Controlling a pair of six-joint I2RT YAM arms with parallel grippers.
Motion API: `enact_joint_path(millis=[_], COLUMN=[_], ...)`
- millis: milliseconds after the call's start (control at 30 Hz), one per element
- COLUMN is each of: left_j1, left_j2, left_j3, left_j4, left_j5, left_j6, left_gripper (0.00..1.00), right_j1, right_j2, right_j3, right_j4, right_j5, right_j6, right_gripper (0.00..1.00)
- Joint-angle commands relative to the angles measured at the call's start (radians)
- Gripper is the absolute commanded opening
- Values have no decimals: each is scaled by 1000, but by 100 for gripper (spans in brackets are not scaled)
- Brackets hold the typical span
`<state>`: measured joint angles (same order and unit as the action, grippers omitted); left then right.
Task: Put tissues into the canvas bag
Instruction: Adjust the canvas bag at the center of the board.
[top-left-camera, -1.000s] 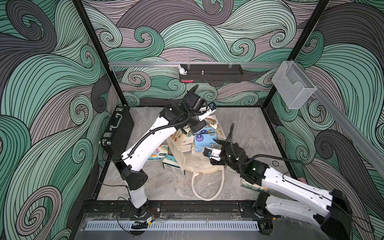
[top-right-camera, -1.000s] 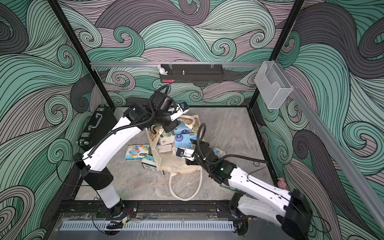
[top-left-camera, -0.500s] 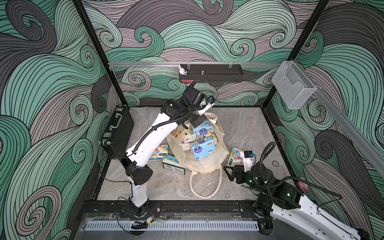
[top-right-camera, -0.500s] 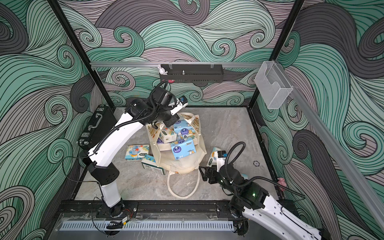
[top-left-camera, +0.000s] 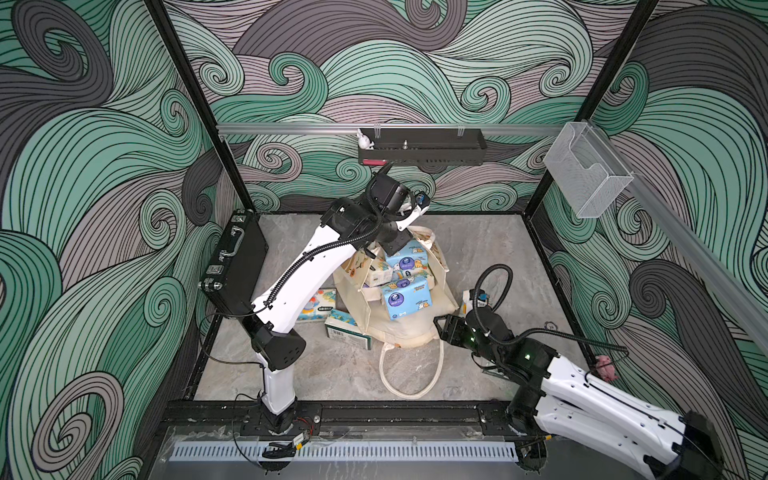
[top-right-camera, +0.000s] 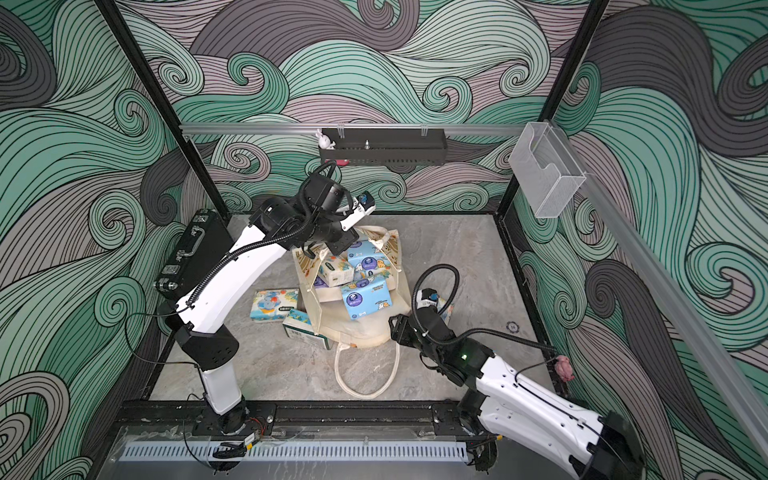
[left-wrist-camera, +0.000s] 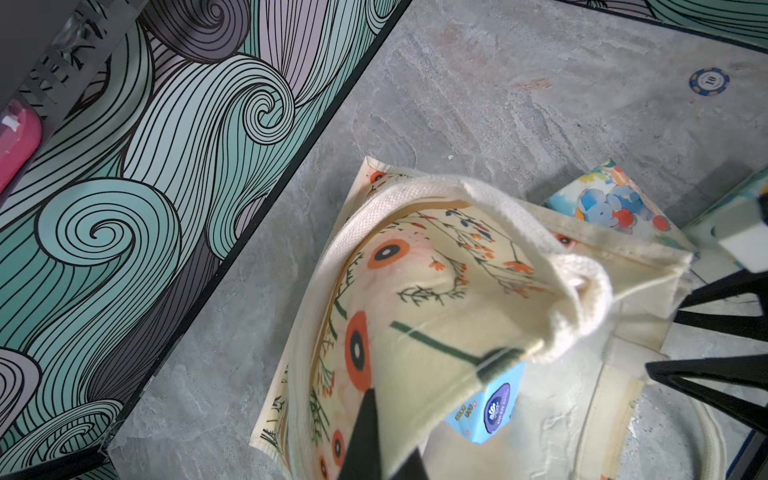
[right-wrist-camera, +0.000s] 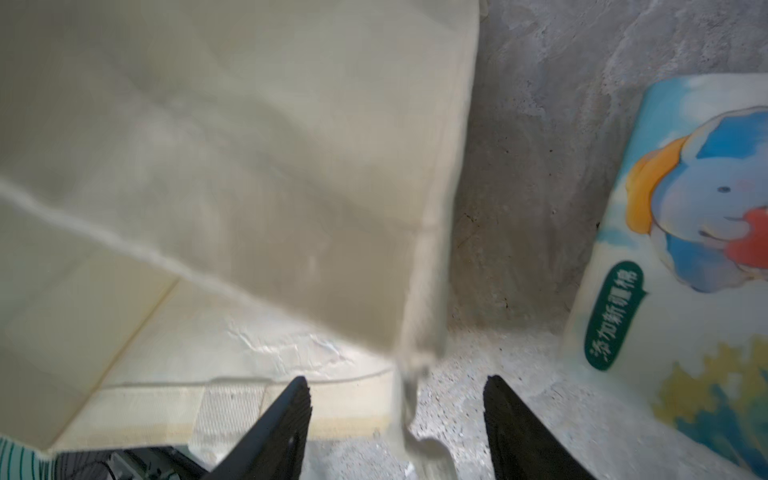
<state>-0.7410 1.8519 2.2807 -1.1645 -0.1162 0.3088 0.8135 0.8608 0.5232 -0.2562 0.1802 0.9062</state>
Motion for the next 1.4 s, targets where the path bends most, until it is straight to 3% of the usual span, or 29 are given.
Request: enact_joint_path(millis=[0,133,167,300,400,467,533,600,800,900,933,1000,1033,1133,1267,1367], left_j1=[2,24,35,97,135,152,163,169,169,160,158,155,156,158,164,169], left_j2=[-6,39,55,136,208,257,279,273,163,31,-39,-193,-265,-438,-556,-643], left_j3=[105,189,212,322,384,423,427,427,406,246,145,-45,-148,-355,-505,-678], left_j4=[26,7,4,-5,8,9,21,36,105,153,194,289,338,381,245,183], left_j5=[24,18,20,35,32,-1,-50,-94,-252,-255,-250,-223,-212,-169,-10,74], left_j6=[-13,1,1,-4,2,9,10,0,-100,-174,-200,-241,-266,-348,-479,-560], left_gripper=[0,0,0,0,3,23,66,95,98,99,99,99,99,99,99,99], right_j1=[-43,-97,-109,-164,-253,-310,-362,-396,-450,-462,-464,-466,-466,-466,-445,-355], right_j2=[58,47,29,-10,32,73,124,176,278,279,273,250,227,144,12,-56], right_j3=[56,132,155,296,367,373,378,418,474,482,481,475,472,470,511,534], right_j4=[140,127,108,34,75,157,234,225,192,147,137,116,97,10,-233,-381], right_j5=[-31,-102,-115,-218,-389,-490,-540,-553,-545,-536,-539,-547,-549,-544,-524,-496], right_j6=[-35,-47,-39,25,201,359,473,473,447,376,335,261,217,72,-195,-370], right_gripper=[50,4,0,0,0,0,0,0,0,0,9,46,55,61,62,64])
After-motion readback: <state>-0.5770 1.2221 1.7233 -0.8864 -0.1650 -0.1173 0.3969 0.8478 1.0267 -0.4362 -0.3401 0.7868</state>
